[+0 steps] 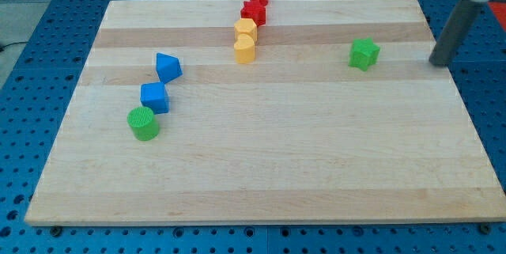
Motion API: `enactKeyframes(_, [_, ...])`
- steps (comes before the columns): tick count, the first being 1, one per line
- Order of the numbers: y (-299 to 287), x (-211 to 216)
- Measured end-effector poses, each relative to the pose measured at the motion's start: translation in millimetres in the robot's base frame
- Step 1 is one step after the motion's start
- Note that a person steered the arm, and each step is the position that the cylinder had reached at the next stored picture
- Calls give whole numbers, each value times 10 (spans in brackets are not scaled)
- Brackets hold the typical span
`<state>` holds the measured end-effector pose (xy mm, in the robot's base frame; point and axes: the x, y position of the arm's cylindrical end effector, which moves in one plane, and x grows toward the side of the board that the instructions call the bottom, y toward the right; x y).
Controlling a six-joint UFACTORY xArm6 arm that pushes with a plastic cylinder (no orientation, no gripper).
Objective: Push the green star below the green circle
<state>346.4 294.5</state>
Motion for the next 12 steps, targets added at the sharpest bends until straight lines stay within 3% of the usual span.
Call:
enactKeyframes(1, [-114, -206])
enactKeyframes(3, [-1142, -1])
enactKeyframes(7, [-2449, 384])
enactKeyframes(9, [-2735, 959])
enactKeyframes(11, [-3460, 1025])
enactKeyframes(12, [-3568, 1388])
